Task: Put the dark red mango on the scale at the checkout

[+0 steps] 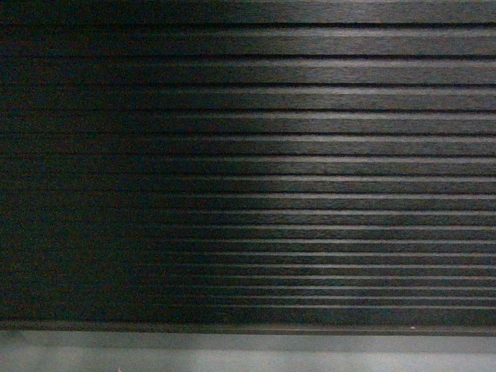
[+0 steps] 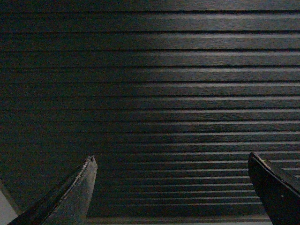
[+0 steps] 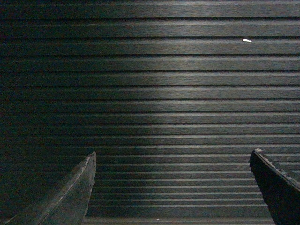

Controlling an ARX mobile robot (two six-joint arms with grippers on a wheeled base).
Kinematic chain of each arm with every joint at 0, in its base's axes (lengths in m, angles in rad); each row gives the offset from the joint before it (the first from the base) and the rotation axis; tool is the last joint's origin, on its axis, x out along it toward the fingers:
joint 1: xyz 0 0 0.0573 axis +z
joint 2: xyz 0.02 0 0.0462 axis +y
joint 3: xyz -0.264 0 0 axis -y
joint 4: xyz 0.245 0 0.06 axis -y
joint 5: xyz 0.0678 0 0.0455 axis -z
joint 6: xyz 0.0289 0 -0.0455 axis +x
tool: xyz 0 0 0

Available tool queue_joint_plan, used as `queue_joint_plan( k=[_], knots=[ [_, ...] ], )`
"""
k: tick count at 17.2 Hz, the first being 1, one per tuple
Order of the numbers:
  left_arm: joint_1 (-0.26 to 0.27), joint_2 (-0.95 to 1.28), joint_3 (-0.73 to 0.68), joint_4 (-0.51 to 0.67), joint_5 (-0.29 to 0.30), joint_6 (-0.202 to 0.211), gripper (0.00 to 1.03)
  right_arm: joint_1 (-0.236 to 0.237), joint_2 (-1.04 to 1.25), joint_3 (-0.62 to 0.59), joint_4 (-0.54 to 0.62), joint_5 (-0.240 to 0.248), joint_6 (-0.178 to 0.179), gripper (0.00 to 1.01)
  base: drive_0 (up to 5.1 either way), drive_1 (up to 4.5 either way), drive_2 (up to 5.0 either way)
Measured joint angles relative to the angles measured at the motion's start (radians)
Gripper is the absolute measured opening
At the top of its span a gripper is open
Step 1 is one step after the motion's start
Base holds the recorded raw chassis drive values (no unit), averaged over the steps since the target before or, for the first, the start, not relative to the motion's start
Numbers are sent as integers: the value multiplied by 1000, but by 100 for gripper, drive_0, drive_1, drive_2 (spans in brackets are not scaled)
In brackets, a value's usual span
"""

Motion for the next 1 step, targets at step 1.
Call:
queue_joint_plan(
  k=[1],
  knots=[
    [0, 0, 0, 0, 0, 0, 98, 0, 0, 0, 0, 0, 0, 98, 0, 0, 0]
  ],
)
